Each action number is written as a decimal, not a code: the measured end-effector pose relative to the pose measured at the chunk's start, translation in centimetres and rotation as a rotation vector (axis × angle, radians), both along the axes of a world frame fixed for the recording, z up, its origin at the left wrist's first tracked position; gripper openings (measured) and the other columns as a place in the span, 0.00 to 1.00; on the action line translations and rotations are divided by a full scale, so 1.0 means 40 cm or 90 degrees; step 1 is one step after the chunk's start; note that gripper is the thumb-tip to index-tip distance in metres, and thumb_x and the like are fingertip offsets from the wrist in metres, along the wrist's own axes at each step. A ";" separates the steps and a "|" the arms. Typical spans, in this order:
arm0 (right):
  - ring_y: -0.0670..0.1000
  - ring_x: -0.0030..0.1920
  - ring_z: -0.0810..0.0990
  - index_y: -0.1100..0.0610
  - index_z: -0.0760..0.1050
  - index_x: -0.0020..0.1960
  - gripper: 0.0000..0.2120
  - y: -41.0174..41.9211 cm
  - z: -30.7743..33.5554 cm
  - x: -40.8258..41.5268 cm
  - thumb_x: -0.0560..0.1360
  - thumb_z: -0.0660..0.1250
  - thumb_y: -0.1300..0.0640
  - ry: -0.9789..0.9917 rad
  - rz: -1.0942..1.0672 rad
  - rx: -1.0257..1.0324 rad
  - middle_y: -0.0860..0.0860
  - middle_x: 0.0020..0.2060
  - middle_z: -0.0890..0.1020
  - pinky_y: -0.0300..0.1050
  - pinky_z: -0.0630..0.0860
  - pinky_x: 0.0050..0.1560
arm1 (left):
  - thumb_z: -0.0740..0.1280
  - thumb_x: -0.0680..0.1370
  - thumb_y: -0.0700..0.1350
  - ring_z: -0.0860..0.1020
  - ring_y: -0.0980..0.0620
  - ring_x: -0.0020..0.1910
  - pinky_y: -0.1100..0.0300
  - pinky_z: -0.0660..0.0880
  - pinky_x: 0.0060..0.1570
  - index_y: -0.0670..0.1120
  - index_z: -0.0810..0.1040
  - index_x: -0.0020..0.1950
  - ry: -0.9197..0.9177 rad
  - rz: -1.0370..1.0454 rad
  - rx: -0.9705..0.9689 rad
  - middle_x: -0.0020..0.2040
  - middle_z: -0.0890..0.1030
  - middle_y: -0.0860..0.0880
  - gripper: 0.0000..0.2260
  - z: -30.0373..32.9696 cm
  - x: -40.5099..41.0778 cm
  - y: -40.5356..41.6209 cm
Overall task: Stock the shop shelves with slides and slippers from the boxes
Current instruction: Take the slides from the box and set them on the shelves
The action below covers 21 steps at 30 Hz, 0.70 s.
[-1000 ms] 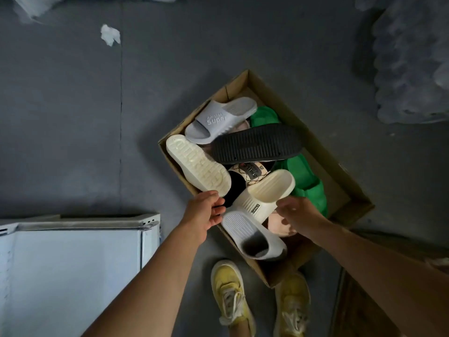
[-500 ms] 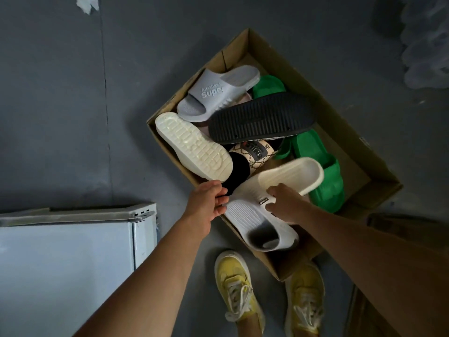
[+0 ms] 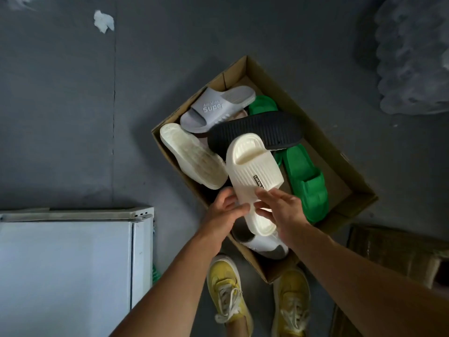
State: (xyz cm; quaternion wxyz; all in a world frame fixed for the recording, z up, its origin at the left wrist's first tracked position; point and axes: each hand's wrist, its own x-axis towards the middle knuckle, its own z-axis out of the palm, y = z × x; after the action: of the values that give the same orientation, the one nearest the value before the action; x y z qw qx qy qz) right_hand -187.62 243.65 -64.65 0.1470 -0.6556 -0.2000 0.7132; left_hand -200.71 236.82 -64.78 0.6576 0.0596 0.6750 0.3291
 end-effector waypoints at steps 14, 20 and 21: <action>0.49 0.37 0.79 0.59 0.81 0.49 0.04 -0.003 0.018 -0.162 0.75 0.69 0.60 -0.023 0.126 0.012 0.53 0.38 0.84 0.42 0.74 0.40 | 0.66 0.79 0.42 0.76 0.45 0.55 0.55 0.70 0.51 0.42 0.74 0.65 0.382 0.261 -0.079 0.57 0.78 0.44 0.15 -0.030 -0.146 -0.104; 0.49 0.47 0.78 0.56 0.76 0.60 0.18 0.034 -0.150 -0.224 0.71 0.73 0.60 -0.189 0.379 0.205 0.51 0.49 0.81 0.41 0.75 0.45 | 0.66 0.79 0.43 0.75 0.44 0.56 0.51 0.71 0.52 0.45 0.76 0.64 0.331 0.349 -0.078 0.56 0.78 0.46 0.13 -0.094 -0.240 -0.152; 0.49 0.51 0.78 0.55 0.74 0.62 0.21 0.039 -0.176 -0.235 0.71 0.73 0.57 -0.208 0.452 0.271 0.50 0.53 0.79 0.41 0.74 0.49 | 0.66 0.79 0.44 0.75 0.44 0.57 0.48 0.73 0.55 0.46 0.76 0.63 0.327 0.354 -0.082 0.56 0.79 0.46 0.13 -0.108 -0.251 -0.159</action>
State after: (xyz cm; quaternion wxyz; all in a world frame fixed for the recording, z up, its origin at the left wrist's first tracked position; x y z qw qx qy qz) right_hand -197.03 245.20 -71.68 -0.0090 -0.6053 -0.5756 0.5497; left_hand -210.77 230.45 -69.12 0.3553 -0.0864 0.8274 0.4262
